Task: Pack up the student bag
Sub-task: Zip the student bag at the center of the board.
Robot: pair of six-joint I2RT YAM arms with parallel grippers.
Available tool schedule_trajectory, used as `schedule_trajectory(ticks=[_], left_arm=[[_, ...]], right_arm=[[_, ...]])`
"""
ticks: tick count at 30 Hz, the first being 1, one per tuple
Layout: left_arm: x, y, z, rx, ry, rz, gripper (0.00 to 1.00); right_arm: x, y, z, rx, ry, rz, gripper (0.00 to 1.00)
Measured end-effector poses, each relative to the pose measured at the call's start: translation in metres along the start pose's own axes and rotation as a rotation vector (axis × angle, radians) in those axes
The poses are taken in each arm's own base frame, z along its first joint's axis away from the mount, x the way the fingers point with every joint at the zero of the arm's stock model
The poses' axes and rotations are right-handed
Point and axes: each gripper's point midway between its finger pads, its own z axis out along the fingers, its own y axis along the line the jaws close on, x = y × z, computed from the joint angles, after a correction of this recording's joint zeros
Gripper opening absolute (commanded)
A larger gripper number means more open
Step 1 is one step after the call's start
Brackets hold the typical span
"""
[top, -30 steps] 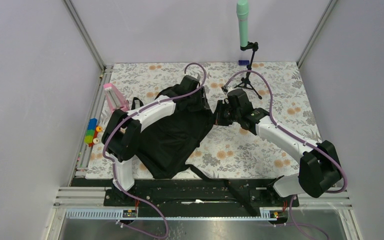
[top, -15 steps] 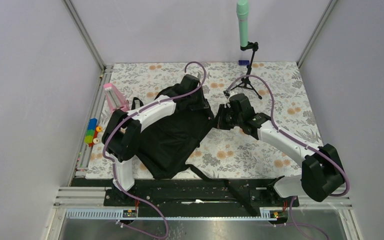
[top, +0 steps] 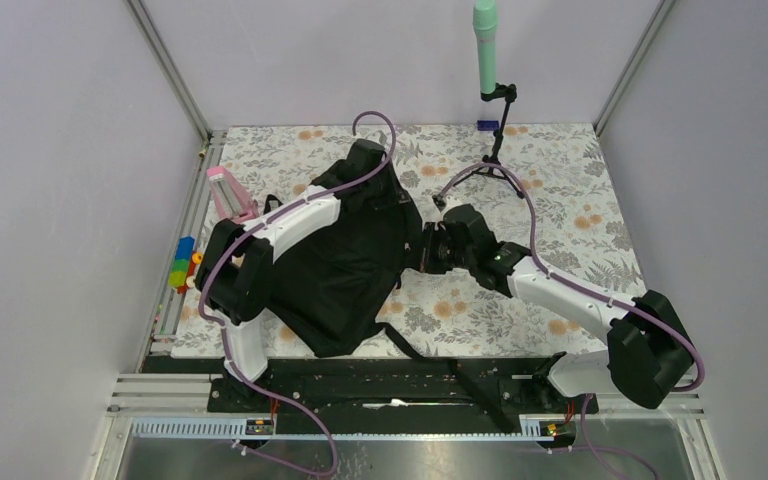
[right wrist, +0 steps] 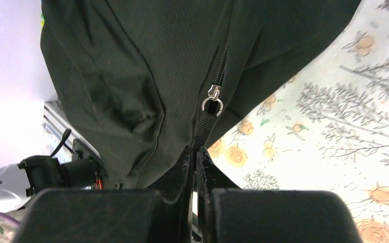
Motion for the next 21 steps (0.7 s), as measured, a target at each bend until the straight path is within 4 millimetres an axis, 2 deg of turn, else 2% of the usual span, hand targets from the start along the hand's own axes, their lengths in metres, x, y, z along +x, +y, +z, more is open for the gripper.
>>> schedule_trajectory(ticks=[4, 12, 21], left_arm=[[-0.015, 0.012, -0.001, -0.012, -0.028, -0.020, 0.00], [-0.033, 0.027, -0.004, -0.028, -0.058, -0.044, 0.00], [-0.052, 0.033, -0.012, -0.056, -0.074, -0.010, 0.00]], right_arm=[[0.013, 0.007, 0.002, -0.002, 0.015, 0.000, 0.00], [0.020, 0.011, 0.005, -0.003, 0.014, 0.015, 0.00], [0.027, 0.021, 0.006, -0.012, 0.008, -0.007, 0.00]])
